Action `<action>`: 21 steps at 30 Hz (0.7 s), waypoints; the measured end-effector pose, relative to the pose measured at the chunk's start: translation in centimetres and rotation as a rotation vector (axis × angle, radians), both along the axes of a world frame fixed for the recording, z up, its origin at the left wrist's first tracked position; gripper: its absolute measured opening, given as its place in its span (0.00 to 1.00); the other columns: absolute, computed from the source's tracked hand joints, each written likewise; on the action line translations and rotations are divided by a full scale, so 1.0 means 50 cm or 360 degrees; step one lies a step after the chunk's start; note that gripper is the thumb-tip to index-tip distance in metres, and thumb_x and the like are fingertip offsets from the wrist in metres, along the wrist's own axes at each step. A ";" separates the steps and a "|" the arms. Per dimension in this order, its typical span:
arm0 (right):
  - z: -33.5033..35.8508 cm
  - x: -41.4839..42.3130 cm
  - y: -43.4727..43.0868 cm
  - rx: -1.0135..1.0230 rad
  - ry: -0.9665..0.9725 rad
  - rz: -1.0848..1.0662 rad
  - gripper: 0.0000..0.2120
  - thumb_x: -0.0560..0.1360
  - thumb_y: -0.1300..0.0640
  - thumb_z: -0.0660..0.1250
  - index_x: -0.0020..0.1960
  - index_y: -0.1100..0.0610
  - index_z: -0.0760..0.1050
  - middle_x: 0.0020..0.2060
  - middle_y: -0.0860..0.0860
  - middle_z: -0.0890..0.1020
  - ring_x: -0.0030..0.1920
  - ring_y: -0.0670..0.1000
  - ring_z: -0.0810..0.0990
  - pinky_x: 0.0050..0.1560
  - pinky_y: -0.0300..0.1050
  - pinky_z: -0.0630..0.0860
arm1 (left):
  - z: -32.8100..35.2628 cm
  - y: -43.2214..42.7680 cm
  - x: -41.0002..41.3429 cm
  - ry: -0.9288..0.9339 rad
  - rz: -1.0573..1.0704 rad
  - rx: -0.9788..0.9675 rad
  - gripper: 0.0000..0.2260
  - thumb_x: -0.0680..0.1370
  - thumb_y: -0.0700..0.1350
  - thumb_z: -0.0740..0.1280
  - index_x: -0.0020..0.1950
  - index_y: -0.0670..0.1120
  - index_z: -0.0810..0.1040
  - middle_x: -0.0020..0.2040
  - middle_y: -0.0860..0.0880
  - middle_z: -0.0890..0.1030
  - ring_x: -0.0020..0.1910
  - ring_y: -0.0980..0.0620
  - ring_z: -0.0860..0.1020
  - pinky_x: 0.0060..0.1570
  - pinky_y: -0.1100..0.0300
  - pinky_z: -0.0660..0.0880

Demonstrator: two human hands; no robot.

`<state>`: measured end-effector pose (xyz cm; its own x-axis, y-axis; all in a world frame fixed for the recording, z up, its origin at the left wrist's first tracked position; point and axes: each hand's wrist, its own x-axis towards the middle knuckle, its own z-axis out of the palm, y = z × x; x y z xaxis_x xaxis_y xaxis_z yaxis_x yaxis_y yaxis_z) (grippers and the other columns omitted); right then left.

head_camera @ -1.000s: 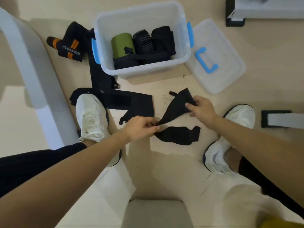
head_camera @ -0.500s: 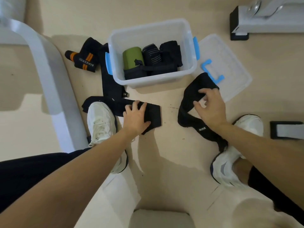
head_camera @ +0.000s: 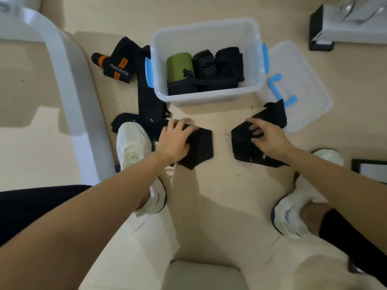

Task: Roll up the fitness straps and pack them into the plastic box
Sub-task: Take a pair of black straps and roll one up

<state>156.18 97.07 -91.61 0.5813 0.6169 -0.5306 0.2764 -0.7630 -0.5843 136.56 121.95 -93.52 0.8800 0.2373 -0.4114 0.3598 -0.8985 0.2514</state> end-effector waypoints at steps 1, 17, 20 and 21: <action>0.004 0.017 -0.012 -0.0007 0.0005 -0.0062 0.28 0.76 0.68 0.70 0.73 0.53 0.71 0.58 0.51 0.79 0.57 0.52 0.79 0.52 0.33 0.73 | 0.003 0.011 0.010 0.0071 0.0101 0.0109 0.34 0.74 0.48 0.73 0.77 0.52 0.64 0.76 0.45 0.65 0.73 0.38 0.64 0.68 0.41 0.69; -0.008 0.043 -0.128 -0.0294 -0.0041 0.0010 0.14 0.77 0.60 0.72 0.61 0.56 0.80 0.52 0.54 0.83 0.51 0.54 0.80 0.53 0.44 0.74 | 0.020 -0.139 0.097 -0.0163 -0.0080 -0.0550 0.25 0.78 0.42 0.71 0.75 0.46 0.70 0.71 0.45 0.71 0.70 0.44 0.68 0.72 0.51 0.66; -0.018 0.044 -0.153 -0.0364 -0.0220 0.0178 0.18 0.73 0.59 0.75 0.62 0.58 0.80 0.55 0.57 0.81 0.54 0.58 0.80 0.53 0.46 0.73 | 0.018 -0.136 0.065 -0.0222 -0.0098 -0.0498 0.31 0.77 0.40 0.71 0.79 0.48 0.65 0.77 0.46 0.67 0.75 0.46 0.64 0.75 0.51 0.63; -0.021 0.043 -0.163 -0.0398 -0.0286 0.0247 0.19 0.71 0.59 0.76 0.62 0.58 0.80 0.54 0.58 0.80 0.54 0.60 0.79 0.53 0.48 0.74 | 0.015 -0.122 0.053 -0.0244 -0.0059 -0.0389 0.31 0.77 0.41 0.71 0.78 0.48 0.66 0.76 0.46 0.68 0.74 0.45 0.65 0.74 0.49 0.65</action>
<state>158.33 88.93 -92.68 0.5885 0.5690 -0.5743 0.4820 -0.8173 -0.3159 139.19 115.84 -92.79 0.9425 0.1142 -0.3142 0.2693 -0.8163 0.5110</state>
